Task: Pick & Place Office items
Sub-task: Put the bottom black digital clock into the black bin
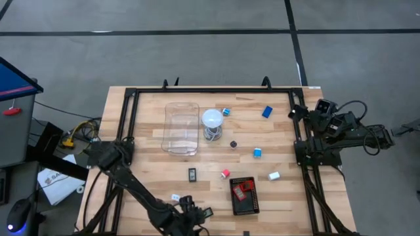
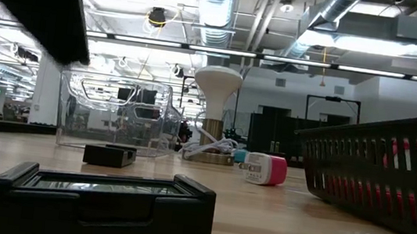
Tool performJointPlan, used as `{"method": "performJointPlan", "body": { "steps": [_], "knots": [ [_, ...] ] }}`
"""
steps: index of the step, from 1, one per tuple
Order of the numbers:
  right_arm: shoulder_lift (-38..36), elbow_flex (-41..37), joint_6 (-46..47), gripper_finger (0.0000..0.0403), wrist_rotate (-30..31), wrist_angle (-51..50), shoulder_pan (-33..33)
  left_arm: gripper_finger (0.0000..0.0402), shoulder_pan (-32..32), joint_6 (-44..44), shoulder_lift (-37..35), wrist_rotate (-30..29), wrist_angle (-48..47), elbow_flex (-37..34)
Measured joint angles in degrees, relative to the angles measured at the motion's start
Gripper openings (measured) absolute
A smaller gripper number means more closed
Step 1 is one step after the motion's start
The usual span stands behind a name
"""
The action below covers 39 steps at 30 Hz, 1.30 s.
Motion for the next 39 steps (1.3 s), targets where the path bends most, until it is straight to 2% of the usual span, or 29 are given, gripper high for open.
{"method": "performJointPlan", "body": {
  "steps": [10, 29, 34, 39],
  "knots": [
    [0.0, 0.0, 2.7, 0.0228, -2.7, 0.2, 0.0, 0.0312, 3.6, -1.2, 4.4, 0.7, 0.7, 0.6],
    [0.0, 0.0, 2.5, 0.0228, -2.8, 0.5, 0.0, 0.0306, 3.2, -2.5, 6.8, 2.4, 1.4, 0.4],
    [0.0, 0.0, 2.5, 0.0228, -2.8, 0.8, 0.0, 0.0264, 3.4, -5.4, 7.0, 4.0, 1.3, -0.1],
    [0.0, 0.0, 2.4, 0.0228, -2.7, 0.9, 0.0, 0.0175, 3.5, -7.3, 6.9, 4.3, 0.4, -0.2]
  ]
}}
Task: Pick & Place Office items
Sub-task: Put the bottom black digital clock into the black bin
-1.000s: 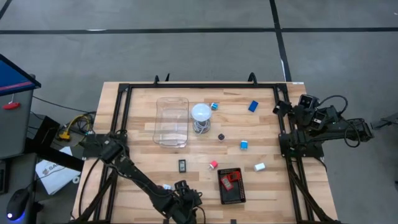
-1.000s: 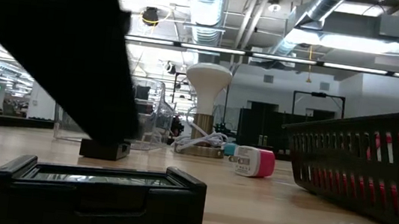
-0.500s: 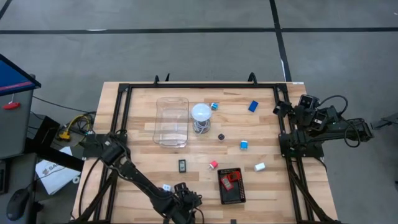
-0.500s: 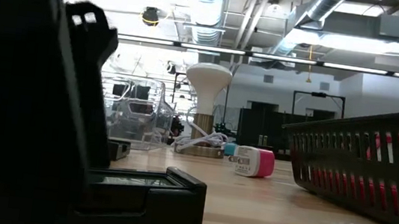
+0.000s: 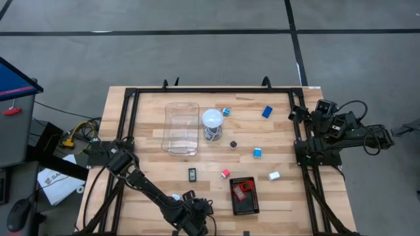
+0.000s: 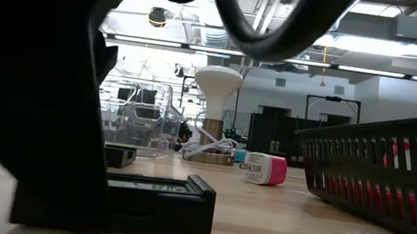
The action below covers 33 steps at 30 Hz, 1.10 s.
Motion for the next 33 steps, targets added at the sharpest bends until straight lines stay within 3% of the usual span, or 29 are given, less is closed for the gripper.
{"method": "performJointPlan", "body": {
  "steps": [2, 10, 17, 24, 33],
  "knots": [
    [0.0, 0.0, -0.1, 0.0228, 0.0, 0.0, 0.0, 0.0142, 0.1, -0.3, -0.4, 0.5, -0.1, -0.1],
    [0.0, 0.0, -0.1, 0.0228, 0.0, -0.3, 0.0, 0.0141, 3.9, 1.2, -2.9, 2.1, -0.4, -0.3],
    [0.0, 0.0, -1.2, 0.0228, 0.4, -0.3, 0.0, 0.0147, 11.9, 16.9, -8.2, 0.9, 6.6, -0.2],
    [0.0, 0.0, -2.9, 0.0228, 0.7, 0.5, 0.0, 0.0147, 20.6, 32.1, -11.4, 4.1, 17.8, 0.0],
    [0.0, 0.0, -4.5, 0.0228, 0.6, 4.4, 0.0, 0.0147, 23.9, 35.1, -9.5, 8.0, 23.7, 2.1]
  ]
}}
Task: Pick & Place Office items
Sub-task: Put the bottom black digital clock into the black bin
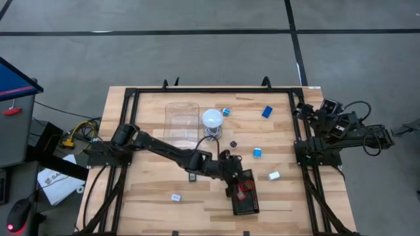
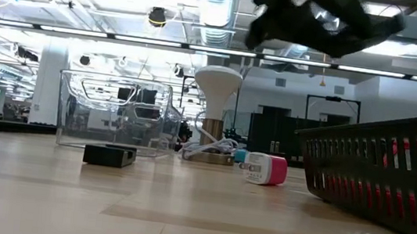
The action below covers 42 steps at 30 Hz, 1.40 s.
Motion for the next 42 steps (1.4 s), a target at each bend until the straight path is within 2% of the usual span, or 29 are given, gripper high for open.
{"method": "performJointPlan", "body": {
  "steps": [5, 11, 14, 21, 32, 35, 42],
  "knots": [
    [0.1, 0.0, 0.0, 0.0228, -0.2, -0.6, 0.0, 0.0147, -2.2, -0.4, 3.0, 2.2, 1.4, 1.2],
    [-0.3, 0.0, -0.1, 0.0228, -0.4, -0.5, 0.0, 0.0147, -3.7, -0.4, 9.6, 2.9, 1.9, 9.5],
    [-0.4, 0.0, -0.1, 0.0228, -0.4, -0.2, 0.1, 0.0147, -3.6, -0.5, 12.0, 2.4, -0.8, 11.4],
    [-0.3, 0.0, 0.0, 0.0228, -0.4, -0.5, 1.6, 0.0147, -3.9, -0.8, 12.9, 2.8, -6.6, 11.5],
    [-0.3, 0.0, -1.0, 0.0228, -0.2, -0.5, 1.9, 0.0148, -4.1, -1.0, 13.0, 2.9, -8.2, 10.2],
    [-0.3, 0.0, -1.0, 0.0228, -0.2, -0.5, 1.9, 0.0160, -4.1, -2.1, 13.0, 3.0, -8.2, 9.0],
    [-0.3, 0.0, -1.0, 0.0228, -0.1, -0.5, 1.9, 0.0220, -4.1, -3.2, 13.0, 3.0, -2.4, 7.5]
  ]
}}
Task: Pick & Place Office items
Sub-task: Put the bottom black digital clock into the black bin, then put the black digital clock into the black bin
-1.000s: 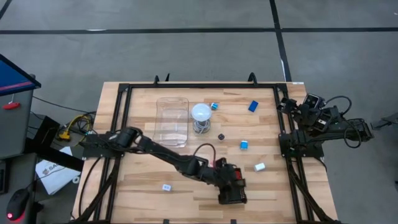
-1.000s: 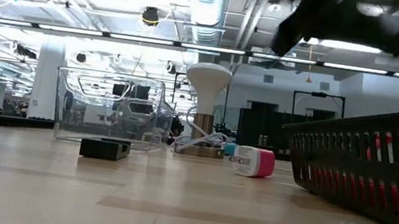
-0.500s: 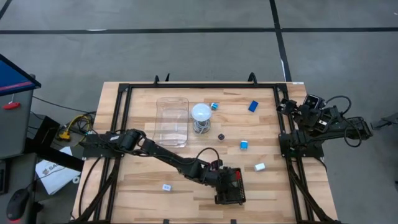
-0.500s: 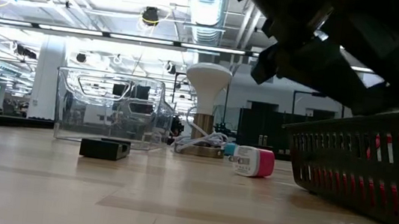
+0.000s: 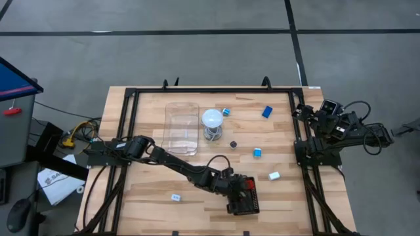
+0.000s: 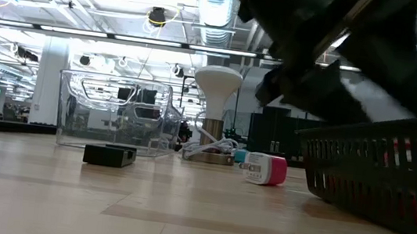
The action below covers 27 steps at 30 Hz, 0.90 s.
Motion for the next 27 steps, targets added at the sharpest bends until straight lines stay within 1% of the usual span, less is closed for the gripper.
{"method": "performJointPlan", "body": {
  "steps": [4, 7, 10, 13, 15, 17, 20, 23, 25, 27],
  "knots": [
    [0.0, 0.0, 0.0, 0.0228, 0.2, 0.0, 0.0, 0.0242, 0.0, 0.0, -0.1, 0.0, 1.0, 0.0],
    [0.0, 0.0, 0.0, 0.0228, 0.2, 0.0, 0.0, 0.0249, 0.3, 0.2, -1.5, 0.0, -0.1, 0.0],
    [0.0, 0.0, 0.0, 0.0228, 0.2, -0.1, 0.0, 0.0248, 0.5, 2.1, -4.6, -0.2, -4.1, 0.0],
    [0.0, 0.0, 0.0, 0.0228, 0.2, -0.4, 0.0, 0.0246, 0.6, 5.2, -8.1, -1.2, -10.4, 0.0],
    [0.0, 0.0, 0.0, 0.0228, 0.2, -0.5, 0.0, 0.0249, 0.7, 5.7, -10.3, -1.6, -15.7, 0.1],
    [0.0, 0.0, 0.0, 0.0228, 0.2, -0.5, 0.0, 0.0254, 0.6, 5.0, -12.5, -1.7, -23.7, 0.1],
    [0.0, 0.0, 0.0, 0.0228, 0.2, -0.5, 0.0, 0.0262, -0.1, -0.8, -14.6, -4.6, -36.7, 0.1],
    [0.0, 0.0, -0.3, 0.0228, 0.2, -0.5, 0.0, 0.0267, -1.7, -10.8, -16.1, -9.1, -48.0, 0.0],
    [0.0, 0.0, -0.6, 0.0228, 0.2, -0.4, 0.0, 0.0266, -3.2, -19.1, -17.1, -11.5, -53.0, 0.0],
    [0.0, 0.0, -0.9, 0.0228, 0.2, -0.5, 0.0, 0.0265, -4.7, -29.7, -18.3, -13.0, -53.9, -1.3]
  ]
}}
